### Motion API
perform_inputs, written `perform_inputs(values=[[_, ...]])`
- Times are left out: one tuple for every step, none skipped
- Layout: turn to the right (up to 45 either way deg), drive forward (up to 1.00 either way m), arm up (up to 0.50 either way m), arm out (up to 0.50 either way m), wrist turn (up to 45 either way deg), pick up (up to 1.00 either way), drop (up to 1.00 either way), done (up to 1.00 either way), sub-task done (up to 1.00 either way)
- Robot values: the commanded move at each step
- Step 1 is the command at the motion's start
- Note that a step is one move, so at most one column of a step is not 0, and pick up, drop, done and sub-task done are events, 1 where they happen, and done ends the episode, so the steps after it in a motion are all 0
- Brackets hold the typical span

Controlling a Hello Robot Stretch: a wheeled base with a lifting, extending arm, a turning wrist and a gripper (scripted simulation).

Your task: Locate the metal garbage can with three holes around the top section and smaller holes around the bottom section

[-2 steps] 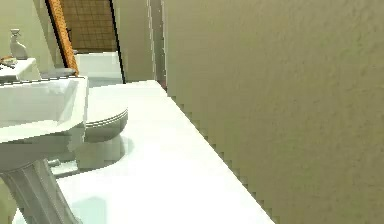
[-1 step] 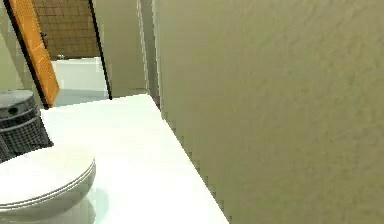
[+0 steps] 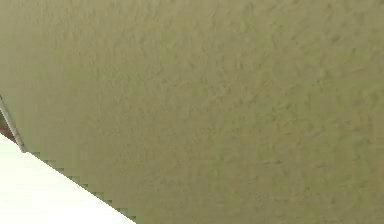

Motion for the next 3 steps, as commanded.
perform_inputs(values=[[0.0,0.05,0.0,0.0,0.0,0.0,0.0,0.0,0.0],[-45.0,0.0,0.0,0.0,0.0,0.0,0.0,0.0,0.0],[-12.0,0.0,0.0,0.0,0.0,0.0,0.0,0.0,0.0]])
